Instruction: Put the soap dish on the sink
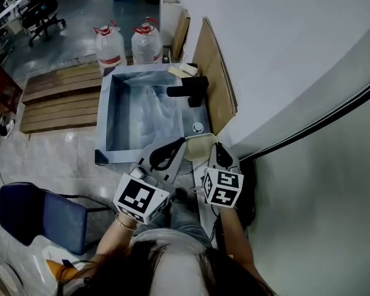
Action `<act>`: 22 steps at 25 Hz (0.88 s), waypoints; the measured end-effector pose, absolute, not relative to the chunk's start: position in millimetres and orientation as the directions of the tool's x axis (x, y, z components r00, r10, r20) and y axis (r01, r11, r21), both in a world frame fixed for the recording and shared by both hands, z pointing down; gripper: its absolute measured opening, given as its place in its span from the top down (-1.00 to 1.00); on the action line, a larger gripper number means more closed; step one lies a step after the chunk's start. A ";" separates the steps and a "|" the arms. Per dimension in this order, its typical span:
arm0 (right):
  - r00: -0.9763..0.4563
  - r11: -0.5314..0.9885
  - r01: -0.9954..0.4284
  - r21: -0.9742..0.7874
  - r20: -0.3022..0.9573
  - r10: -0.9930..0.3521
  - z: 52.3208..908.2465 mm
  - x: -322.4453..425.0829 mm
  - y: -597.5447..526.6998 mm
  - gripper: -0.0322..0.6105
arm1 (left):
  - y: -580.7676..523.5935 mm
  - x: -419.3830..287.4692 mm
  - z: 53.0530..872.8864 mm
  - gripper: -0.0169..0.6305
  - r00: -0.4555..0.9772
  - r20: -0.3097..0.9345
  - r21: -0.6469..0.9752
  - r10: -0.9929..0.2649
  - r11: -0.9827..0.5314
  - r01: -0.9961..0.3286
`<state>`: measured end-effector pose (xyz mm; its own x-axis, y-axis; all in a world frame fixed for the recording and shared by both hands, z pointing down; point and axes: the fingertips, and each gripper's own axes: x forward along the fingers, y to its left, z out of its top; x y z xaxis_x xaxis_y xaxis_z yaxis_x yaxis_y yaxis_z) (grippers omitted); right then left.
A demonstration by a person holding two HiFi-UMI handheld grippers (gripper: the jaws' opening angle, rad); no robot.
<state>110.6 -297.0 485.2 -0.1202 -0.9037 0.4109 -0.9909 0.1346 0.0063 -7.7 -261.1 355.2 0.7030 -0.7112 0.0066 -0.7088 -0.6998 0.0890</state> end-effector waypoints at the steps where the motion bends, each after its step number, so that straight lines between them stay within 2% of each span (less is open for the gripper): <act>1: -0.120 0.135 -0.991 0.007 0.419 -0.900 489.2 111.3 -300.0 0.78 | -263.9 -7.1 355.8 0.92 0.702 0.009 0.090 -0.712 -0.698 -0.710; 22: -0.153 0.170 -0.985 -0.023 0.563 -0.812 580.0 127.6 -347.2 0.78 | -322.7 18.3 384.5 0.92 0.652 0.090 0.120 -0.753 -0.642 -0.757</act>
<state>127.6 -347.2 580.0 -0.1528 -0.8121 0.5632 -0.9852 0.1696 -0.0226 18.3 -322.7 384.5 0.6521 -0.7527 0.0905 -0.7575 -0.6418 0.1198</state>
